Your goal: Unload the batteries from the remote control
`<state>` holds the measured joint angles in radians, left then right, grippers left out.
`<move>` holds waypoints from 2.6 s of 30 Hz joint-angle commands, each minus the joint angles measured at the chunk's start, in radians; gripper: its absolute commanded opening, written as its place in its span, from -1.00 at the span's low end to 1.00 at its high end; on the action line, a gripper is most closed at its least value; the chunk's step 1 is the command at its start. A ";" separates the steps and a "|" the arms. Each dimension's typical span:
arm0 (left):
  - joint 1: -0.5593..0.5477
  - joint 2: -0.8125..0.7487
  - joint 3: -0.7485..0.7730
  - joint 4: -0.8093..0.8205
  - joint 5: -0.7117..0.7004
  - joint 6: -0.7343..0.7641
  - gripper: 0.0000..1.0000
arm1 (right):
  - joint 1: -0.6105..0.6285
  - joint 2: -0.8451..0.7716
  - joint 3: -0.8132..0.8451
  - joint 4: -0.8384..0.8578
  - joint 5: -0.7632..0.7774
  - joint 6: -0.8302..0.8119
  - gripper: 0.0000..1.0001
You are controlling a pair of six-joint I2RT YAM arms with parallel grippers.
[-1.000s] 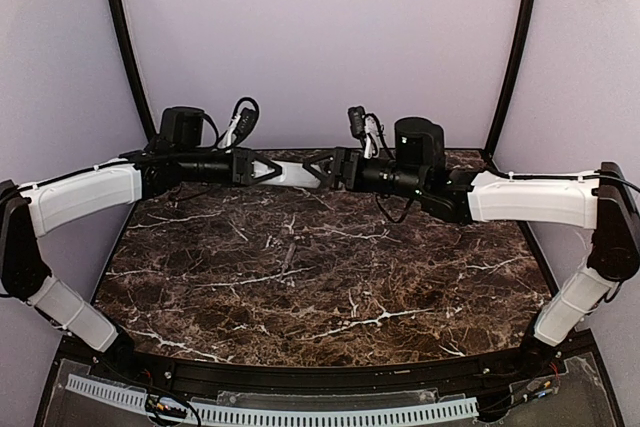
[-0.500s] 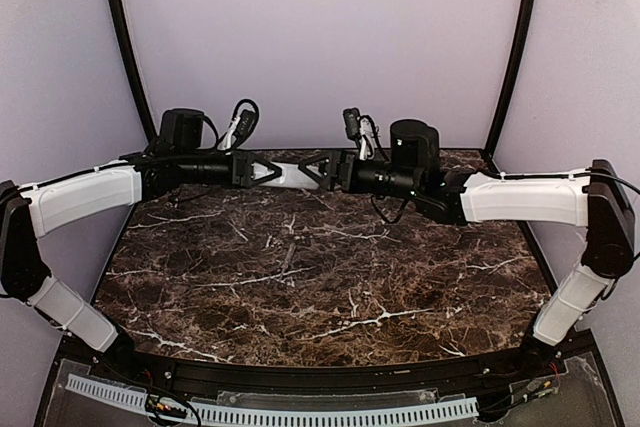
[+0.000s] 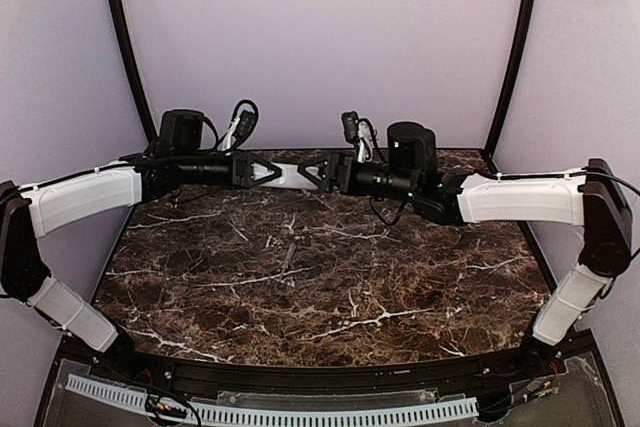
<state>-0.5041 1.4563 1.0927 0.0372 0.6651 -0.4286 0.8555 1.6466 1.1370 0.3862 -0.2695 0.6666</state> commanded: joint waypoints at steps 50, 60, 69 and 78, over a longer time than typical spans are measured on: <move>-0.005 -0.050 -0.021 0.052 0.022 -0.013 -0.99 | 0.013 0.033 -0.035 0.189 -0.123 0.022 0.59; -0.005 -0.047 -0.019 0.045 0.014 -0.010 -0.99 | 0.019 0.023 -0.044 0.225 -0.150 0.013 0.59; -0.005 -0.047 -0.017 0.040 0.010 -0.008 -0.99 | 0.023 0.017 -0.052 0.253 -0.166 0.007 0.60; -0.005 -0.044 -0.016 0.034 0.005 -0.006 -0.99 | 0.027 0.005 -0.064 0.293 -0.191 -0.001 0.59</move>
<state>-0.4999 1.4391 1.0760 0.0544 0.6609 -0.4484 0.8562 1.6829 1.0809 0.5568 -0.3458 0.6724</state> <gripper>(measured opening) 0.216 0.798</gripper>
